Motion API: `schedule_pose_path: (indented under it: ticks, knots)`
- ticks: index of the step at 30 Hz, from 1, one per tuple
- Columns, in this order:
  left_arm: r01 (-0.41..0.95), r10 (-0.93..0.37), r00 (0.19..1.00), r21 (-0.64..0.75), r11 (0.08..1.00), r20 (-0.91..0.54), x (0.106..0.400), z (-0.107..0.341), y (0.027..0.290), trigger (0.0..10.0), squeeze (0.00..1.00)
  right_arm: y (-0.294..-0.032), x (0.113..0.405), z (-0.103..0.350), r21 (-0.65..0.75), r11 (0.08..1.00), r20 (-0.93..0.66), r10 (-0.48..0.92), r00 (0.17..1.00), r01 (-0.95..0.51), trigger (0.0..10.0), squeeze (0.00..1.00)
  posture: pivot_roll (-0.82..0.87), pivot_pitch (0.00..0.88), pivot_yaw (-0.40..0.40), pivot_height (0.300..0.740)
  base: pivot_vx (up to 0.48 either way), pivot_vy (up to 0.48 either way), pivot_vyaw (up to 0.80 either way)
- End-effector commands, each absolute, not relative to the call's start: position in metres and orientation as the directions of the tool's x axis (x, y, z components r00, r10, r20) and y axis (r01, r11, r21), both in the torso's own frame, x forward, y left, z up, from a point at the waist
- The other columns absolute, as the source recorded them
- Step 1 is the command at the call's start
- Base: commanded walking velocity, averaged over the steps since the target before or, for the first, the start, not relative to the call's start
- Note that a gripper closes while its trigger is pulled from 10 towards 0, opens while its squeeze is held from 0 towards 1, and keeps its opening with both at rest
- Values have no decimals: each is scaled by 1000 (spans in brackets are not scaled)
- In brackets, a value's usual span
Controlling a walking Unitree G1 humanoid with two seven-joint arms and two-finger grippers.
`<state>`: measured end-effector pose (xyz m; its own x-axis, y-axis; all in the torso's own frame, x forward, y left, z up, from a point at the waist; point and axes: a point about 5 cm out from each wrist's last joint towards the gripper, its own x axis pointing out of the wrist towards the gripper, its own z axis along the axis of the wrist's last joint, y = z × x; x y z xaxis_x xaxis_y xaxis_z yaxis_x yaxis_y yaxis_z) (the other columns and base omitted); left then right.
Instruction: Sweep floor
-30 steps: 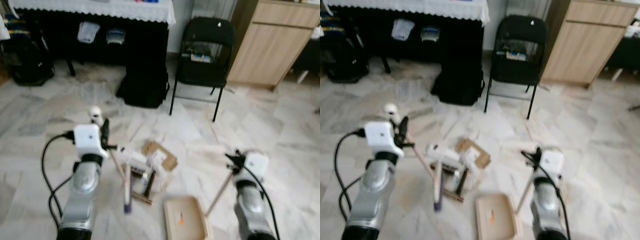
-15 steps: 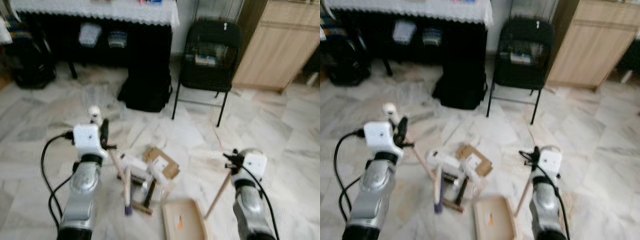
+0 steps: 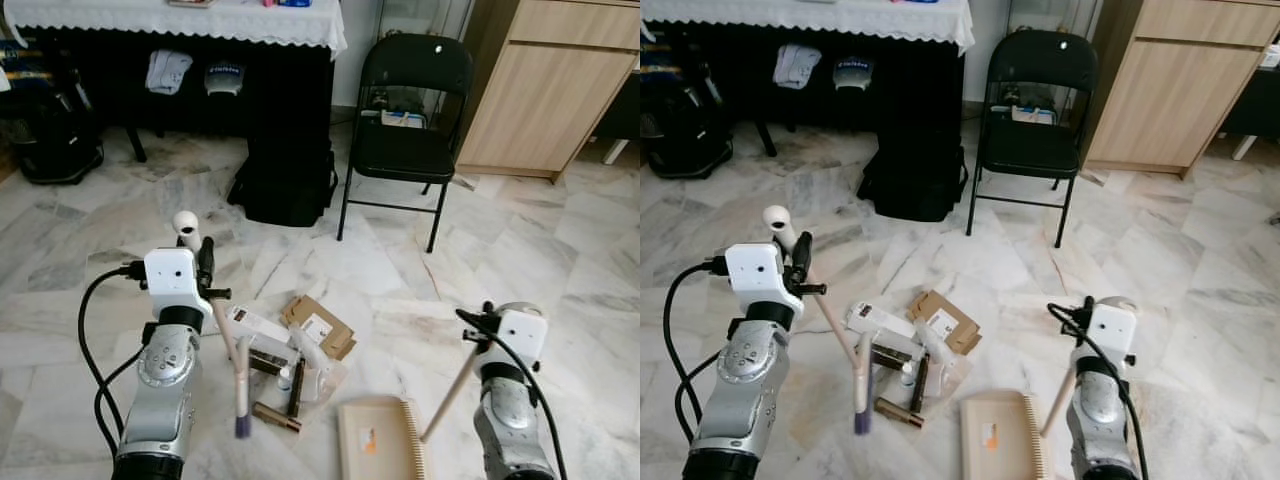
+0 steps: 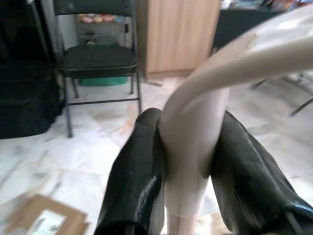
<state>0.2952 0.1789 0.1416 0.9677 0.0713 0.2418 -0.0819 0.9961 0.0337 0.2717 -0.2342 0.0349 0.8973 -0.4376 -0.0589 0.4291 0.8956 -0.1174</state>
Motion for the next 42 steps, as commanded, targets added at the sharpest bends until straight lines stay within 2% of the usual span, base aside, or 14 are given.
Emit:
schedule_pose_path:
  ticks: [1, 10, 18, 29, 38, 42]
  knots:
    - [-86, 72, 957, 37, 996, 280, 297, 147, 180, 10000, 0, -245, 273, 46, -149, 870, -4, -475, 880, 469, 10000, 0, 48, 58, -28, 740, 0, 0, 0]
    - [-92, 77, 957, 41, 995, 280, 300, 148, 181, 10000, 0, -250, 280, 54, -182, 863, 34, -474, 880, 472, 10000, 0, 48, 57, -16, 740, 0, 0, 0]
    - [-67, 47, 961, 65, 996, 272, 303, 145, 180, 10000, 0, -247, 291, 67, -234, 873, 108, -415, 903, 429, 10000, 0, 54, 54, 3, 740, 0, 0, 0]
    - [-40, 10, 959, 99, 994, 283, 305, 148, 181, 10000, 0, -229, 301, 73, -305, 889, 155, -307, 939, 341, 10000, 0, 75, 91, 34, 740, 0, 0, 0]
    - [-25, -7, 958, 108, 994, 288, 307, 151, 178, 10000, 0, -223, 311, 79, -278, 898, 167, -305, 938, 342, 10000, 0, 82, 116, 49, 740, 0, 0, 0]
    - [-10, -20, 958, 105, 994, 287, 308, 151, 175, 10000, 0, -223, 324, 91, -175, 913, 165, -341, 926, 367, 10000, 0, 78, 123, 52, 740, 0, 0, 0]
